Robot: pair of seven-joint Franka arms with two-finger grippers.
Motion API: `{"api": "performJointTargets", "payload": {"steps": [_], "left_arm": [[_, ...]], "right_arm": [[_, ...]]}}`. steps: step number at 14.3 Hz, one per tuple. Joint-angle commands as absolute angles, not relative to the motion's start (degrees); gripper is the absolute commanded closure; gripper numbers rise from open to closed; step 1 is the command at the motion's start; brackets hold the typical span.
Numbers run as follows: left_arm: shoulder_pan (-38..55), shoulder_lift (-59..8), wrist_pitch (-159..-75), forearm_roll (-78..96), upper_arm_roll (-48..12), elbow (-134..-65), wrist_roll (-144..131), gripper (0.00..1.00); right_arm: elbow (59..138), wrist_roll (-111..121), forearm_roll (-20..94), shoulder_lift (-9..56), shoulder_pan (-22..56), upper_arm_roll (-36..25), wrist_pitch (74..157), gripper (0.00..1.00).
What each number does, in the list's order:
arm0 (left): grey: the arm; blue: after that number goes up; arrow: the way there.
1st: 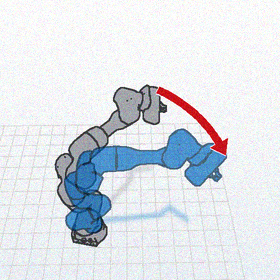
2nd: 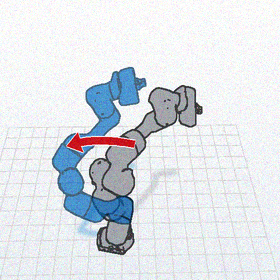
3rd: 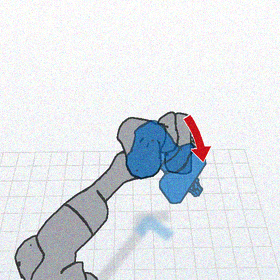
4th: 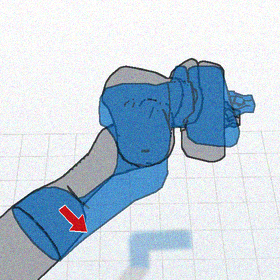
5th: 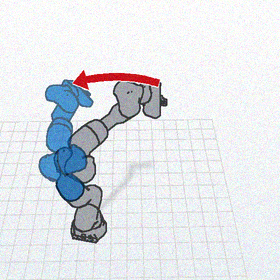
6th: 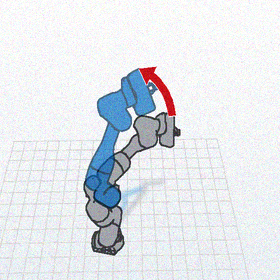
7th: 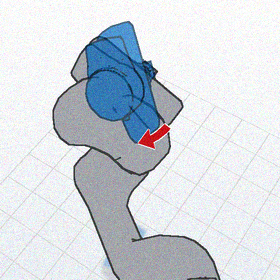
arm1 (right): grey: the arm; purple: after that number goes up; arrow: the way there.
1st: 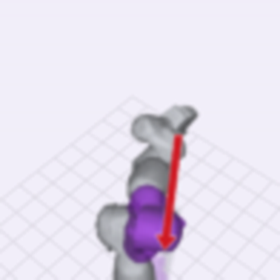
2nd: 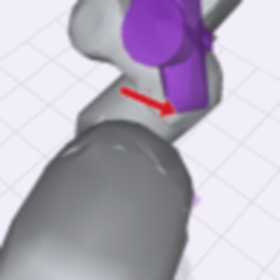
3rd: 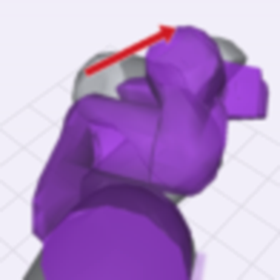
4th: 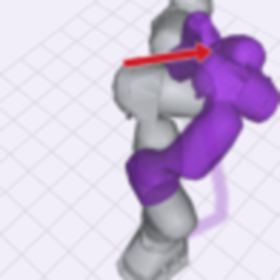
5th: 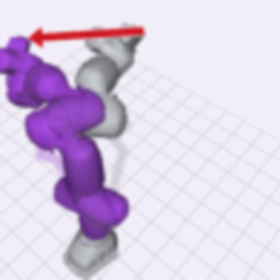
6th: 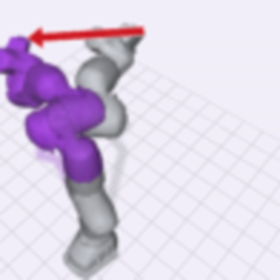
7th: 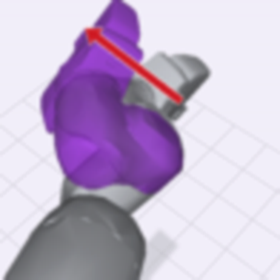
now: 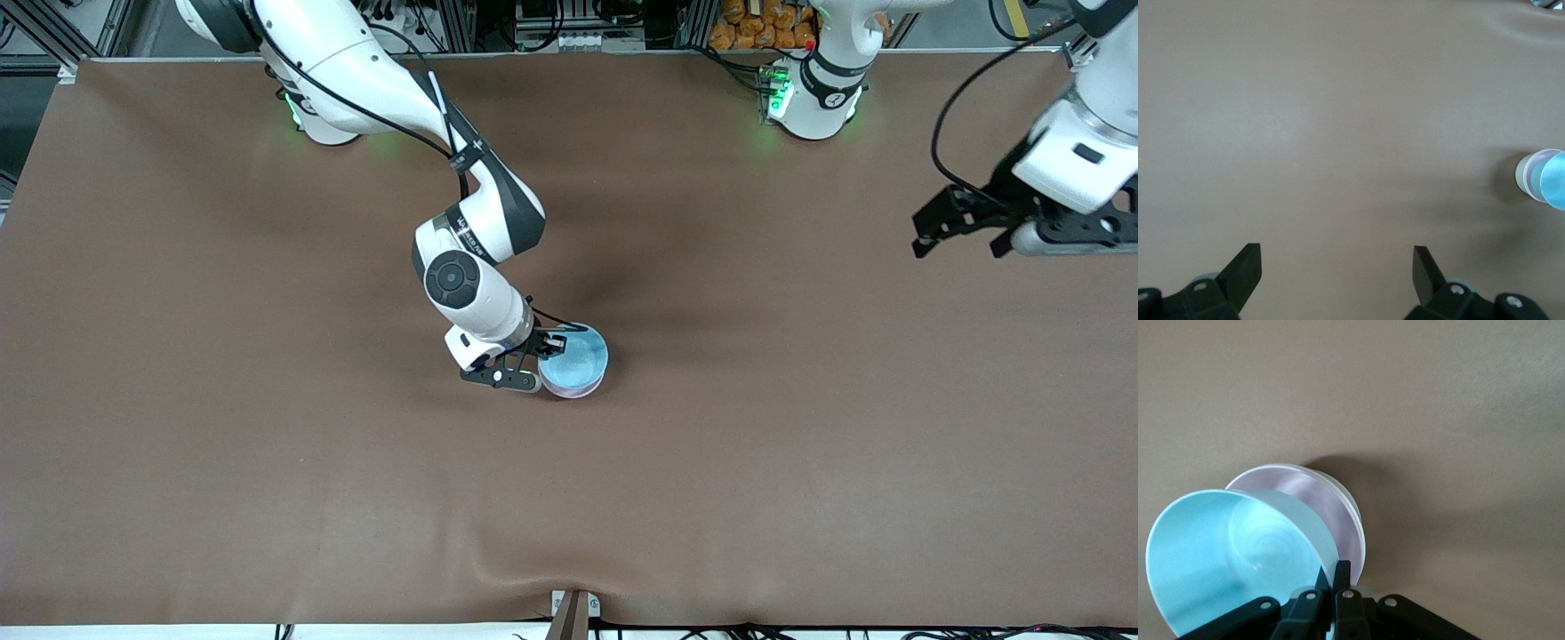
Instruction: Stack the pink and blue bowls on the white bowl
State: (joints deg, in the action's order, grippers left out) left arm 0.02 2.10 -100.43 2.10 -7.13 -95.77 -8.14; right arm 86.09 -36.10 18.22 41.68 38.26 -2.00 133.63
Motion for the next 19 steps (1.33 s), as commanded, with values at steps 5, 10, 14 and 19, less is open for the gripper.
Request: {"api": "performJointTargets", "payload": {"steps": [5,10,14,19], "left_arm": [[-0.35,-1.14,-98.53,3.43,-7.38,-90.97,-7.21,0.0],[-0.7,-0.88,-97.74,3.42,-7.3,-90.79,-6.68,0.0],[-1.41,-1.05,-97.65,3.52,-7.38,-90.79,-6.15,0.0],[-1.06,-1.14,-97.65,3.16,-7.47,-90.79,-6.68,0.0]], "right_arm": [[84.38,-36.56,18.9,43.15,39.64,-2.72,133.77,0.8],[84.64,-35.86,18.46,41.67,38.59,-3.08,133.16,0.0],[85.52,-35.6,18.46,34.91,35.08,-5.27,127.3,0.0],[87.27,-21.4,16.97,25.51,23.5,-5.89,114.98,0.0]]}}
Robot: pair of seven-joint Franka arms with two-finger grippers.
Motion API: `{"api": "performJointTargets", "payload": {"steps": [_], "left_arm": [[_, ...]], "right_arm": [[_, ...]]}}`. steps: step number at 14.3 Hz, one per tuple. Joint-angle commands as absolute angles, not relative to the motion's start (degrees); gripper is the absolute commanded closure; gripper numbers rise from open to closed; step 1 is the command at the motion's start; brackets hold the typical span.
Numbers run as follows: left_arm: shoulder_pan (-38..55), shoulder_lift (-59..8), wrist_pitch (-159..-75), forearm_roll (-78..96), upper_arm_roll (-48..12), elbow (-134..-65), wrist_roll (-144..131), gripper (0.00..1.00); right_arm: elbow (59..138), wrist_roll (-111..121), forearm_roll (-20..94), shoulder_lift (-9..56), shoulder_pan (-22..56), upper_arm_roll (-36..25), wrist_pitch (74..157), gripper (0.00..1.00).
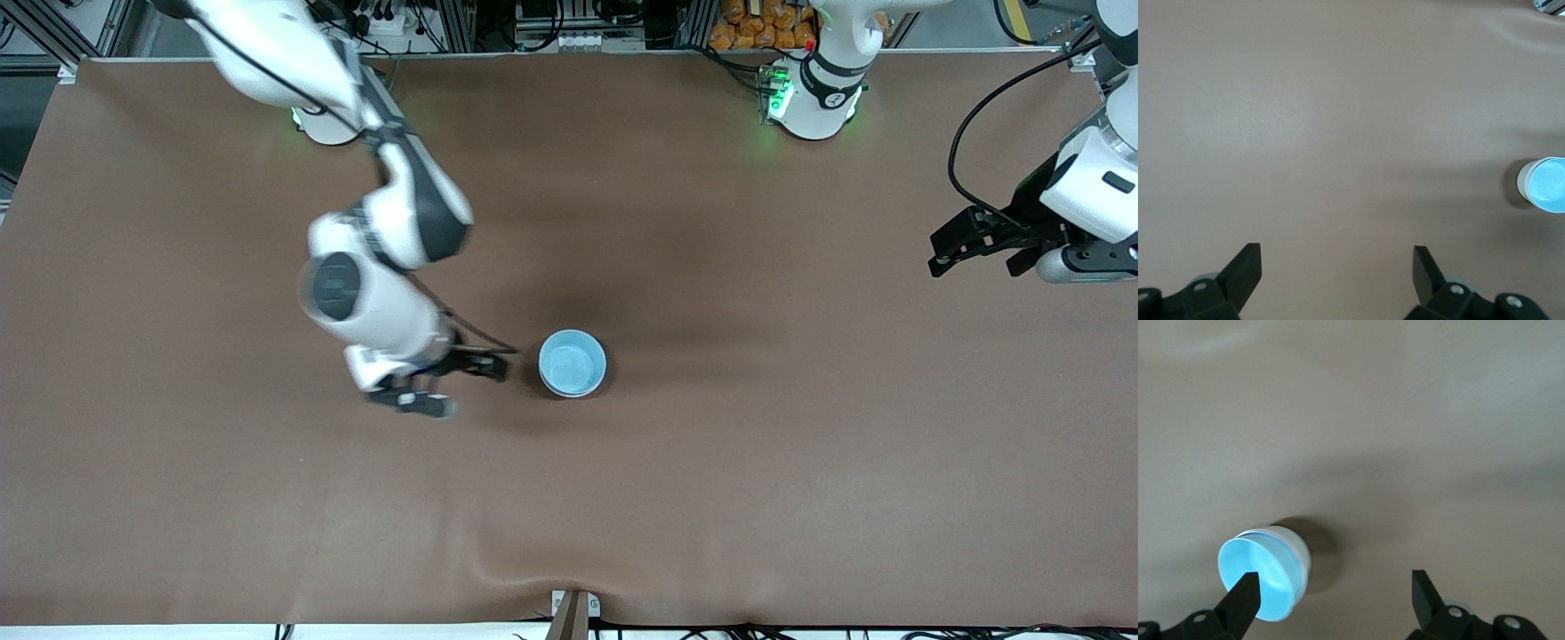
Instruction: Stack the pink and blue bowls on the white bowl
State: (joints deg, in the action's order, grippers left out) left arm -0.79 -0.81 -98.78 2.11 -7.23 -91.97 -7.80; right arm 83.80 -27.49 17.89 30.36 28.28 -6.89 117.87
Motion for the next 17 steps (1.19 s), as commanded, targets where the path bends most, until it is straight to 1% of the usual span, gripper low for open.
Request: {"api": "performJointTargets", "payload": {"steps": [1,5,8,10,12,14,17], "left_arm": [[-0.97,-1.14,-97.65,3.16,-7.47,-90.79,-6.77,0.0],[-1.32,-1.14,-97.65,2.73,-7.38,-90.79,-6.41,0.0],[-1.67,-1.14,-97.73,2.64,-7.3,-90.79,-6.24,0.0],[-4.03,-1.32,-97.82,2.64,-7.12,-90.7,-3.62,0.0],[-3.52,-0.44,-97.82,2.72,-3.18,-90.53,-0.27,0.0],[-3.25,0.17,-96.6,2.81,-2.9,-90.26,-0.61,0.0],[-2.72,1.76,-93.88,2.73,-2.9,-90.7,-1.41,0.0]], "right_arm": [[88.84,-17.79,15.57,23.23,20.94,-5.89,113.13,0.0],[94.3,-9.07,9.6,12.59,13.37,-5.89,105.32,0.0],[97.81,-4.51,3.97,5.12,9.77,-5.89,102.49,0.0],[98.0,-0.54,2.73,2.39,6.78,-5.98,100.12,0.0],[98.0,-0.26,1.41,-0.43,5.72,-6.32,97.49,0.0],[98.0,-0.87,0.88,-2.36,5.8,-7.55,94.23,0.0],[97.56,-1.05,0.18,-3.07,5.19,-8.0,92.2,0.0]]}}
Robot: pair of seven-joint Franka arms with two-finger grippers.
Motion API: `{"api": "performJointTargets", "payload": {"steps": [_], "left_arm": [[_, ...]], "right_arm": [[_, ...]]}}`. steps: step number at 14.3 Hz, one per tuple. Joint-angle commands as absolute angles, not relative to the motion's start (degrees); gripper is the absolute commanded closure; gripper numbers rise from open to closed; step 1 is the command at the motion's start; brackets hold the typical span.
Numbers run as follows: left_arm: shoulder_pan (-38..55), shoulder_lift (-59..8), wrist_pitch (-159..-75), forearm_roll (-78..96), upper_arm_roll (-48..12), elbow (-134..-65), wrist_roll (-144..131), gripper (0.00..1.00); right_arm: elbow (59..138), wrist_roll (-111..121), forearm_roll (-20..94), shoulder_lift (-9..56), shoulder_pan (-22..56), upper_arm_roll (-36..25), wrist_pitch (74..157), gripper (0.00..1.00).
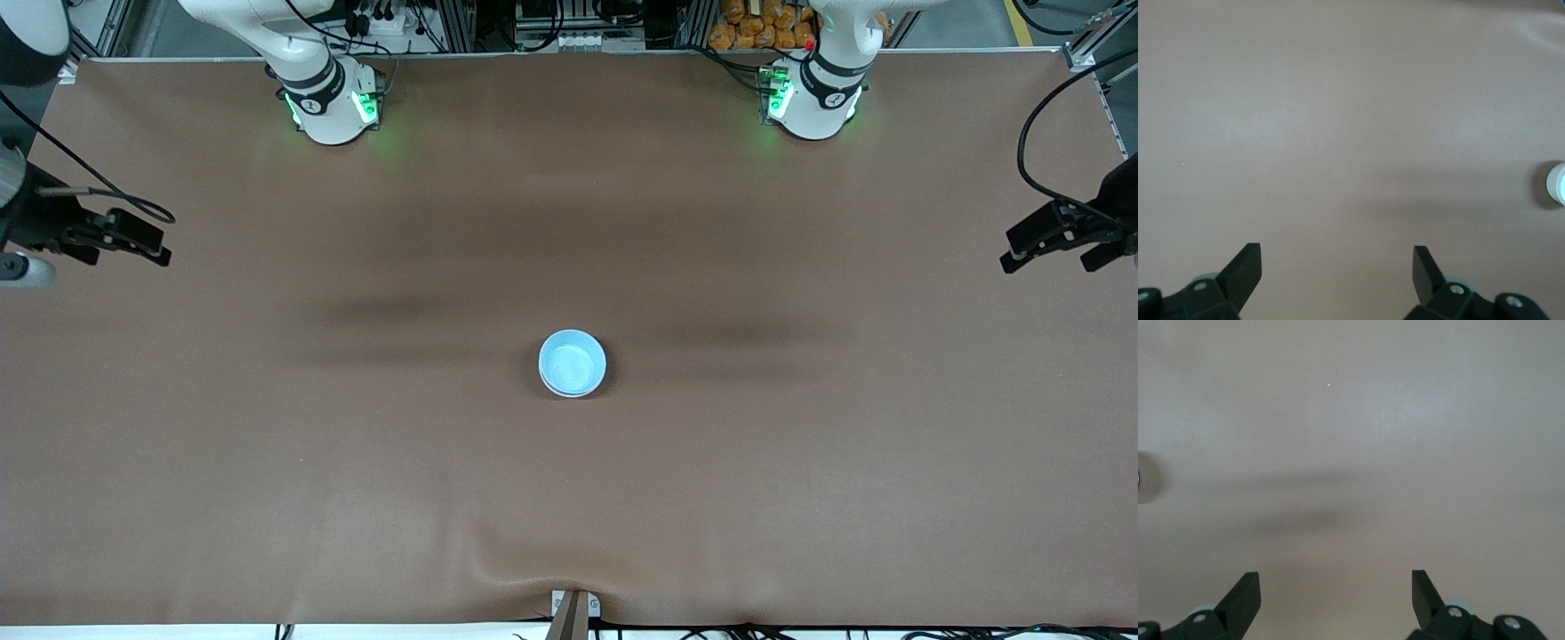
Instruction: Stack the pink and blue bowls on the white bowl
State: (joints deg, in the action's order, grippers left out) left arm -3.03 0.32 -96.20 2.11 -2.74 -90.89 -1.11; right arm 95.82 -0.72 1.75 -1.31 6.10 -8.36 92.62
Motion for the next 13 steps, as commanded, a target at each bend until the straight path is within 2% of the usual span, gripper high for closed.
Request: {"api": "performJointTargets", "payload": {"steps": [1,13], "left_arm": [[-2.81,2.02,-93.69,2.64,-2.81,-90.7,-1.58,0.0],[-2.55,1.67,-93.6,2.55,-3.52,-89.65,-0.88,0.0]], "right_arm": [[97.56,-0.88,0.18,-3.16,4.75,-8.35,91.68,0.0],[93.34,3.52,0.0,-2.55,5.36,-9.14,91.23,0.0]]}}
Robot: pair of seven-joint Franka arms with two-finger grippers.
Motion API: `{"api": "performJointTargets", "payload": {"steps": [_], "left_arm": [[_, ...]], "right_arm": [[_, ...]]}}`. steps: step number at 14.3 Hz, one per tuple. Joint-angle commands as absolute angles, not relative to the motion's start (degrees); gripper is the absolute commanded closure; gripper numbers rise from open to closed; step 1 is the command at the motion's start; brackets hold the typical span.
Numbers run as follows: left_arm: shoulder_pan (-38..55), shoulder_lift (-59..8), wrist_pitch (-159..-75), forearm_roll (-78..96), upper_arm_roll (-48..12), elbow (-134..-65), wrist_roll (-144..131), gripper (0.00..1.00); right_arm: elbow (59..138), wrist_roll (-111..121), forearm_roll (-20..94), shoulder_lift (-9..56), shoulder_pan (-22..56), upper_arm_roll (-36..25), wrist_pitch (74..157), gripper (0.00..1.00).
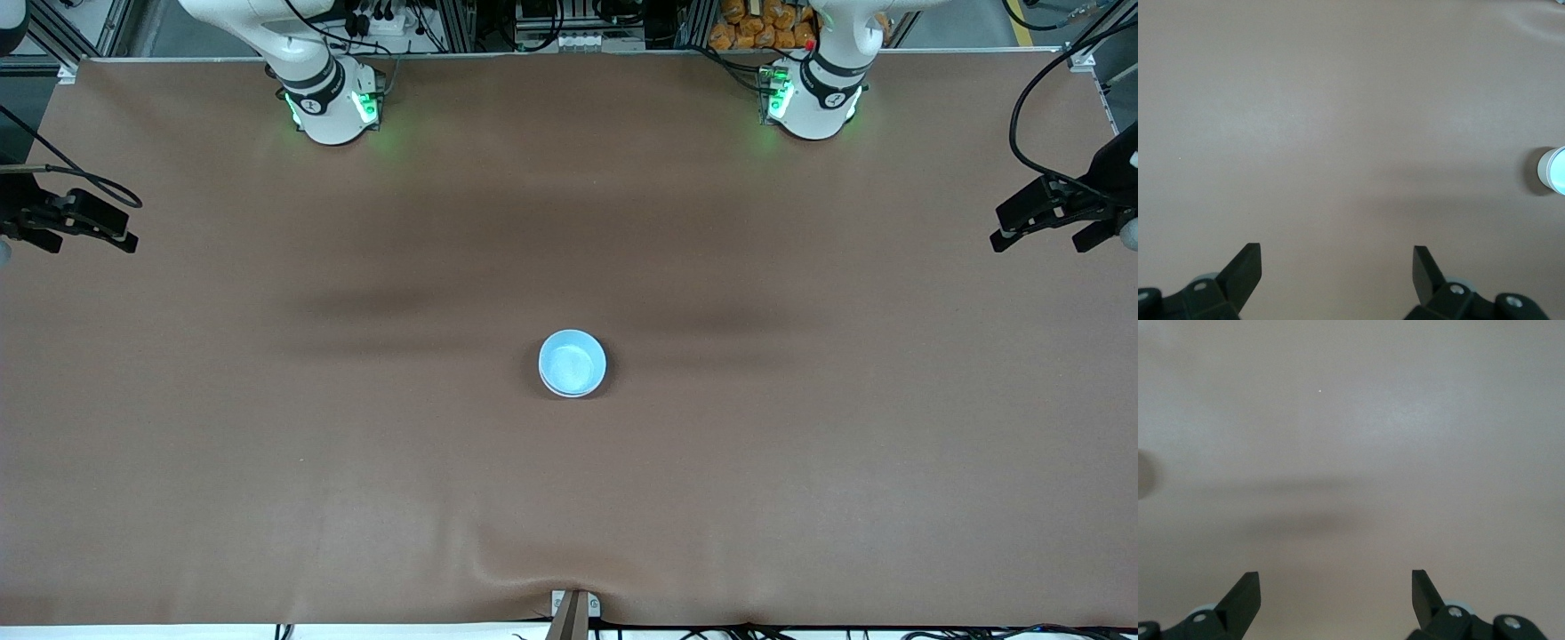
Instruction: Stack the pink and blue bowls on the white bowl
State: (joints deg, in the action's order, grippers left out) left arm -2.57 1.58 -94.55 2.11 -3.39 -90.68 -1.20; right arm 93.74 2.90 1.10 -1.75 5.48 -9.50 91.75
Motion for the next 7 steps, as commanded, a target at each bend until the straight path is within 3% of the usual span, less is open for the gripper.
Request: {"api": "performJointTargets", "payload": {"steps": [1,7], "left_arm": [[-2.64,1.67,-93.6,2.64,-3.6,-89.65,-0.88,0.0],[-2.81,1.49,-93.6,2.72,-3.52,-89.65,-0.88,0.0]], "right_arm": [[92.99,3.6,0.0,-2.37,5.27,-9.14,91.84,0.0],[91.32,2.99,-0.44,-1.76,5.36,-9.14,90.36,0.0]]}}
